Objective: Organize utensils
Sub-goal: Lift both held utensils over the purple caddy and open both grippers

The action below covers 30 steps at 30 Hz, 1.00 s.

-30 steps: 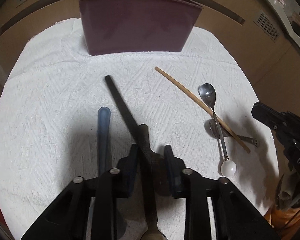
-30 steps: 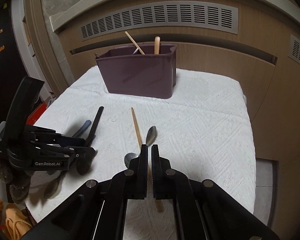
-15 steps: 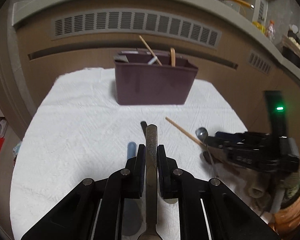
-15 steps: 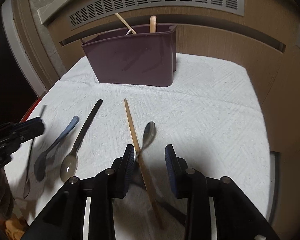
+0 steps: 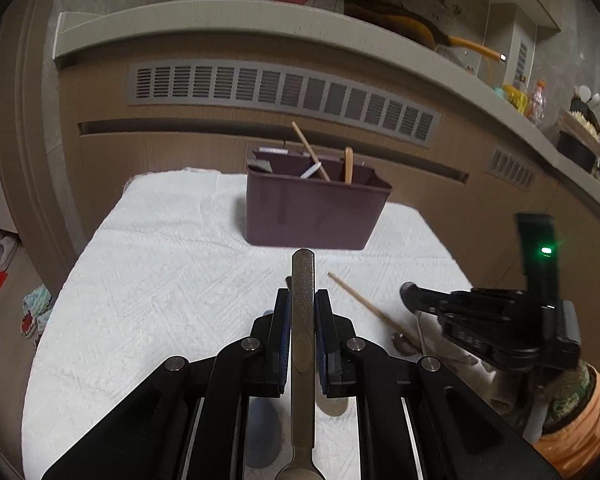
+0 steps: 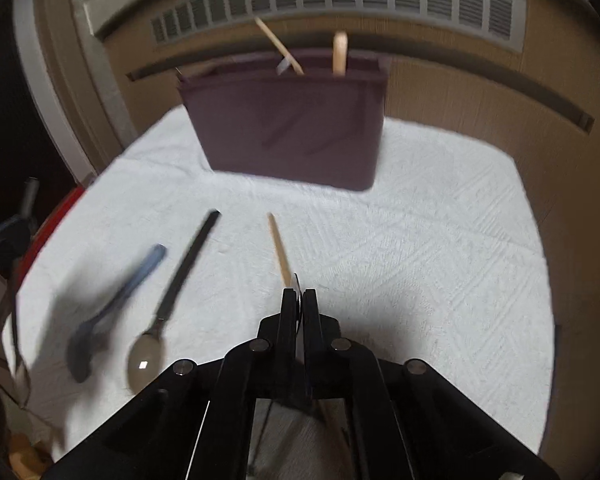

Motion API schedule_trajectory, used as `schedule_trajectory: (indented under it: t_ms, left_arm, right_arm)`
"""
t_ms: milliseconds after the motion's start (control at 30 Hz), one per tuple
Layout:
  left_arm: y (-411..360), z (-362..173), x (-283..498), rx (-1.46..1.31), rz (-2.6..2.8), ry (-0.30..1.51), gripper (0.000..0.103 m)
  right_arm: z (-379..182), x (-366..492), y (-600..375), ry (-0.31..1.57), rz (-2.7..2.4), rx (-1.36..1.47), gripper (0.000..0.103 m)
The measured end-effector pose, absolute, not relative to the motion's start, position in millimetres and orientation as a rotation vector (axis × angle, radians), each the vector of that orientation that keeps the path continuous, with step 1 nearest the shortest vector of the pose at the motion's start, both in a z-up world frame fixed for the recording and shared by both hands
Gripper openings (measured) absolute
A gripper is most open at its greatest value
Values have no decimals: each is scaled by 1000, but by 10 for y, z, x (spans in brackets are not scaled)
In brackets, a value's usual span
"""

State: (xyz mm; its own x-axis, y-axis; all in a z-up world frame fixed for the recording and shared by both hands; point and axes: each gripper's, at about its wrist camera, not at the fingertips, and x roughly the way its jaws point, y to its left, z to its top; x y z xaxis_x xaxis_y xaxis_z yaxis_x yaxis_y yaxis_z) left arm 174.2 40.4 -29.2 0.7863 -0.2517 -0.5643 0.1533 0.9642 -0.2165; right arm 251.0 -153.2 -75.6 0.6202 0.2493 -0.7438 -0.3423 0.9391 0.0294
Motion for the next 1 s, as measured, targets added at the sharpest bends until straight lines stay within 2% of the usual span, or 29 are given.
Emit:
schedule_trajectory:
  t_ms: [267, 500, 800, 1000]
  left_arm:
    - [411, 100, 1438, -207, -269, 487, 12]
    - [276, 575, 1469, -123, -266, 335, 12]
    - [196, 1259, 2228, -36, -219, 96, 12]
    - [171, 1413, 2932, -83, -256, 27, 12]
  right_arm:
    - [-92, 1923, -1571, 641, 375, -114, 3]
    - [430, 1957, -1553, 497, 371, -120, 3]
    - [1261, 2343, -1455, 307, 336, -184, 3]
    - [1563, 2810, -1356, 247, 316, -197, 3]
